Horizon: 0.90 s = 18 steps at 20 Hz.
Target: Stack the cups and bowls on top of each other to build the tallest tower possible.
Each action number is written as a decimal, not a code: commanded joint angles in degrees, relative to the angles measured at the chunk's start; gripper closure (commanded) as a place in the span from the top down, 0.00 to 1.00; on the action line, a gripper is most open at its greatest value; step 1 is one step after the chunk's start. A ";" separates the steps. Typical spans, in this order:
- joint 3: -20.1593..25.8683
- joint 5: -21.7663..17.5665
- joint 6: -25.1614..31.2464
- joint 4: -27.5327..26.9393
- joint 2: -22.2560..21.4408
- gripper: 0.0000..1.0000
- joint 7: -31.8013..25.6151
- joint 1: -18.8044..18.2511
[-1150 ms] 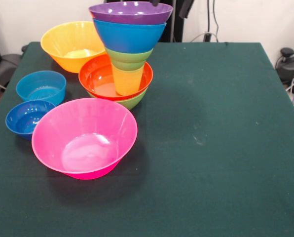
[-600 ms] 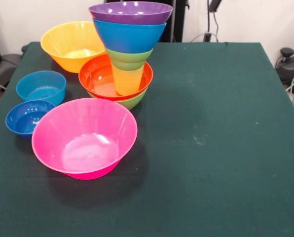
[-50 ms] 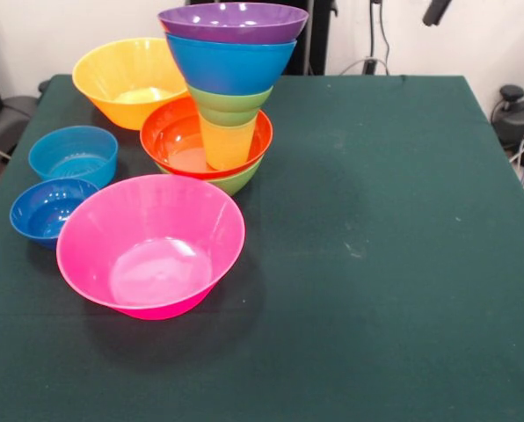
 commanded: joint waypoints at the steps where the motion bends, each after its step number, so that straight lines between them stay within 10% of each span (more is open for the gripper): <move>1: -0.28 -0.04 -4.63 0.41 4.98 1.00 9.06 1.49; 18: -7.36 -0.36 -22.01 1.99 14.14 1.00 15.37 6.21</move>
